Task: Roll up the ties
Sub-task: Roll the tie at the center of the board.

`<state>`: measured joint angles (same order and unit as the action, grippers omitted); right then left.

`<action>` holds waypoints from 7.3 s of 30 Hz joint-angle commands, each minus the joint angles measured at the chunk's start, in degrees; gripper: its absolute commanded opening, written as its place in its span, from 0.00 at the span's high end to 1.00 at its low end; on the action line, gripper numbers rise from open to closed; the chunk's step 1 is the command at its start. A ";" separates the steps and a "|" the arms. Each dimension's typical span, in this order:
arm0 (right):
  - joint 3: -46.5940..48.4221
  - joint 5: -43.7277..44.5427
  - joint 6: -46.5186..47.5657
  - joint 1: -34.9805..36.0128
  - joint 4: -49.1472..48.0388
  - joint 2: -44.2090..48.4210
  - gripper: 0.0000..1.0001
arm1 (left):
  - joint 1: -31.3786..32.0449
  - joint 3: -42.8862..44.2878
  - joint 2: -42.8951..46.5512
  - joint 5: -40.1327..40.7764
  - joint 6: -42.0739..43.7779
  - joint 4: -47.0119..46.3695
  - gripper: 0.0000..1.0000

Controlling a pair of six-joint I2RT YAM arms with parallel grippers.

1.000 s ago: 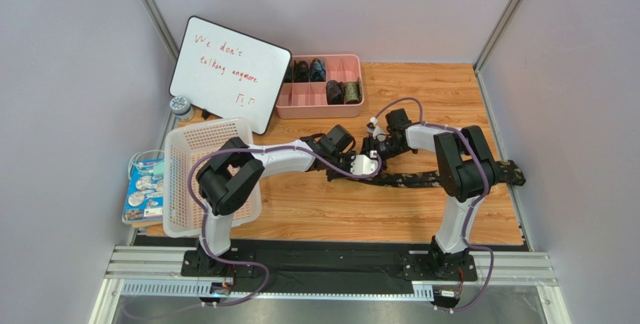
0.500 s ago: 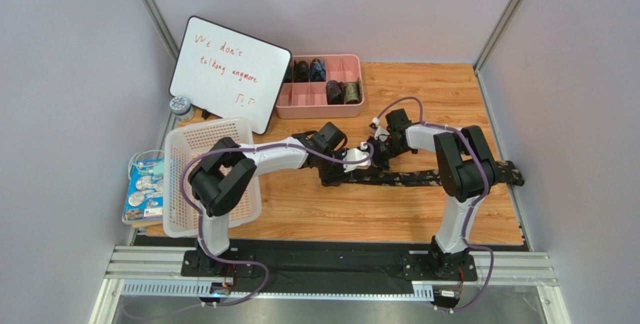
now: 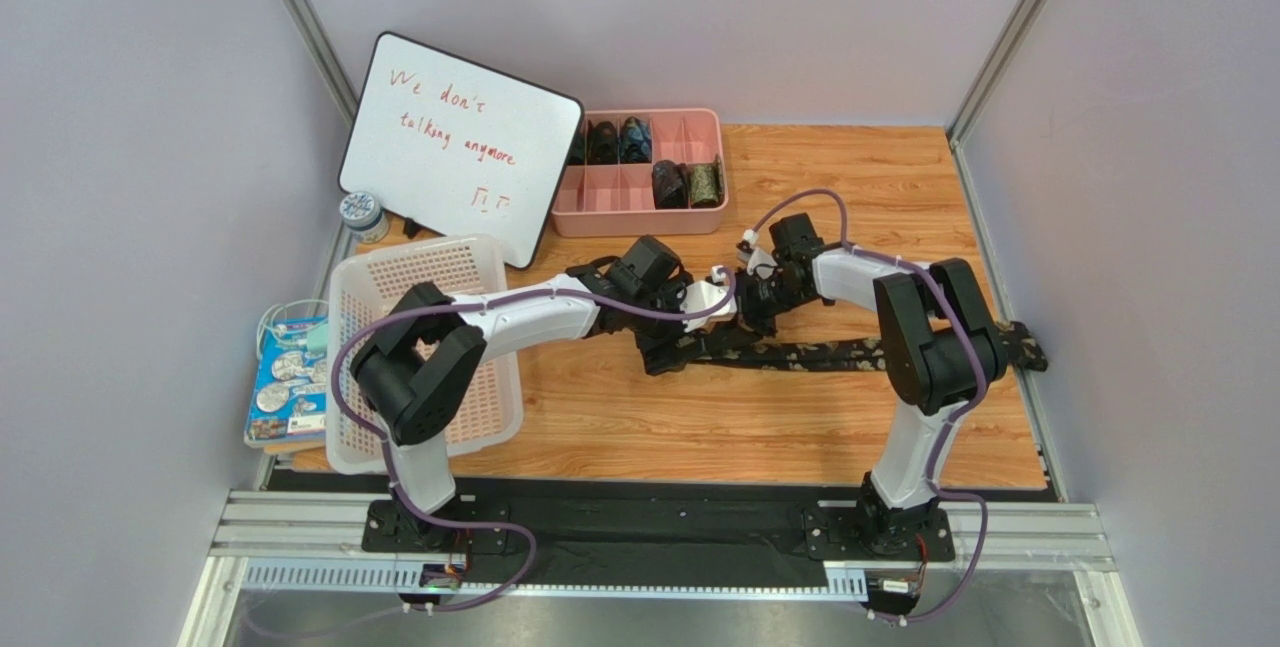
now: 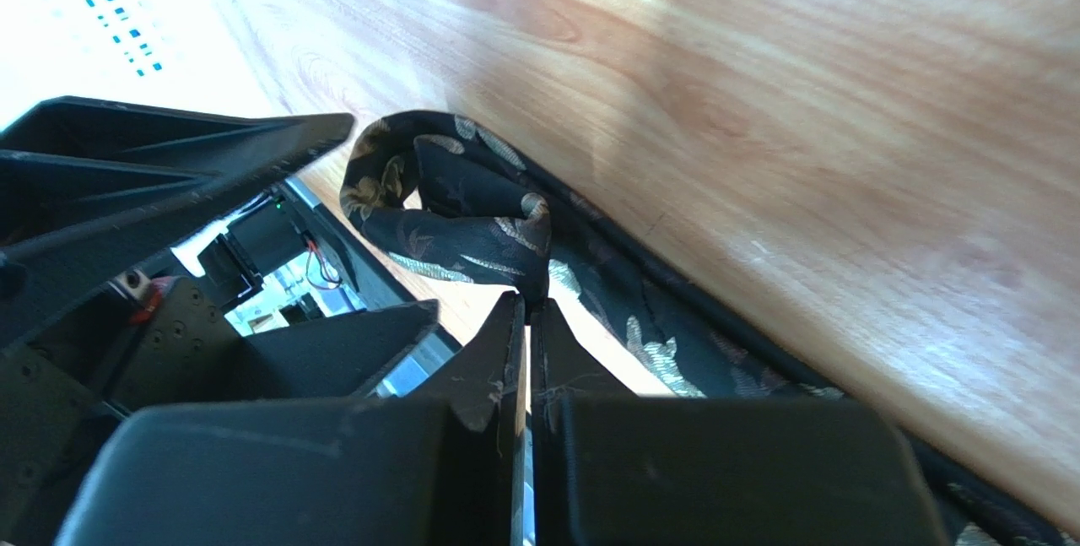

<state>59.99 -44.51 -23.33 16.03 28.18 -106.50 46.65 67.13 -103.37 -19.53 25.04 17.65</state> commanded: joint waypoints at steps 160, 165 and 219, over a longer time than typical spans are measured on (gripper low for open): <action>9.01 18.31 9.97 6.91 7.94 -10.40 0.81 | -2.88 4.41 -5.10 1.25 -20.09 4.15 0.42; 9.97 19.55 9.97 7.00 8.99 -11.63 0.82 | -6.74 -1.20 3.59 0.46 -32.05 -1.28 0.38; 10.68 19.99 9.27 7.35 9.43 -13.12 0.81 | -11.76 -13.08 4.33 -1.82 -61.87 -14.57 0.30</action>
<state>72.38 -35.86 -16.27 22.37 39.16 -115.31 34.50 54.04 -99.09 -21.65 -37.39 2.74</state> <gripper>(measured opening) 0.188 0.680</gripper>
